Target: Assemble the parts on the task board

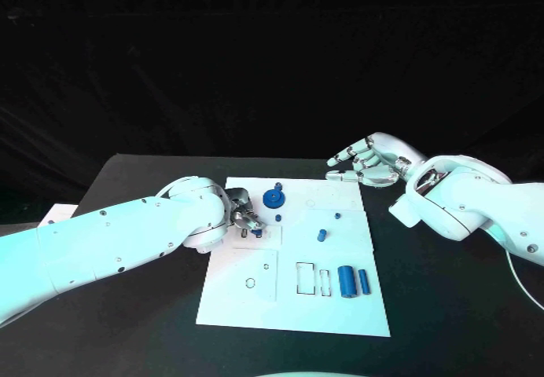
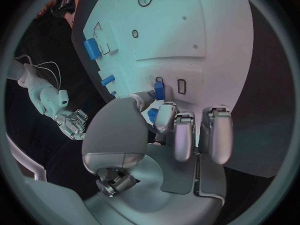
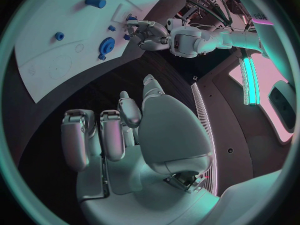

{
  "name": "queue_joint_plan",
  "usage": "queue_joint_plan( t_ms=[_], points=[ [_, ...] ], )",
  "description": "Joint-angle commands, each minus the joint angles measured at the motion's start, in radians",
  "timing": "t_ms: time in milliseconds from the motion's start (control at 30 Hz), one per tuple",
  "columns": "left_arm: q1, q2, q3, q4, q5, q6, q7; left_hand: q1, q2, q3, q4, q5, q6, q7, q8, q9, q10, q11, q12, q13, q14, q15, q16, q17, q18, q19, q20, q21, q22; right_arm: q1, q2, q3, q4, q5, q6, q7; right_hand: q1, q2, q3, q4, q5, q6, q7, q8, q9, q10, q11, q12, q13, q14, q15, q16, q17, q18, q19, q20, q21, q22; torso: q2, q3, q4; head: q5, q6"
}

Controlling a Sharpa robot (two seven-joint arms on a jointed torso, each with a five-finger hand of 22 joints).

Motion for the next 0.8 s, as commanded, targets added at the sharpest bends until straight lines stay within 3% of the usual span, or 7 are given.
queue_joint_plan(
  t_ms=[33, 800],
  points=[
    [-0.003, 0.003, -0.002, 0.0, -0.004, 0.029, 0.002, -0.007, 0.003, 0.118, -0.115, -0.014, 0.005, -0.009, 0.006, 0.005, 0.005, -0.003, 0.0, -0.002, 0.102, -0.001, 0.003, 0.263, -0.009, 0.075, 0.005, 0.004, 0.206, -0.001, 0.002, 0.0, -0.001, -0.008, 0.013, 0.003, -0.003, 0.011, -0.007, -0.001, 0.004, 0.009, 0.0, 0.001, 0.001, -0.003, 0.0, -0.002, -0.001, 0.071, -0.006, -0.005, 0.099, 0.001, -0.005, 0.002, -0.004, 0.116, 0.001, -0.0002, -0.0003, 0.0, 0.0],
    [-0.003, 0.002, -0.002, 0.0, -0.024, 0.071, -0.016, -0.018, -0.015, 0.095, -0.123, -0.026, 0.02, -0.018, 0.01, 0.012, 0.016, -0.009, 0.018, 0.015, 0.102, -0.006, 0.003, 0.263, -0.011, 0.08, 0.001, 0.009, 0.215, -0.001, 0.0, 0.0, -0.001, -0.008, 0.017, 0.006, -0.004, 0.011, -0.007, -0.001, 0.004, 0.009, 0.0, 0.001, 0.001, -0.004, 0.0, -0.002, -0.002, 0.071, -0.006, -0.005, 0.098, 0.001, -0.005, 0.002, -0.005, 0.116, 0.001, -0.0003, 0.0007, -0.001, -0.006]
  ],
)
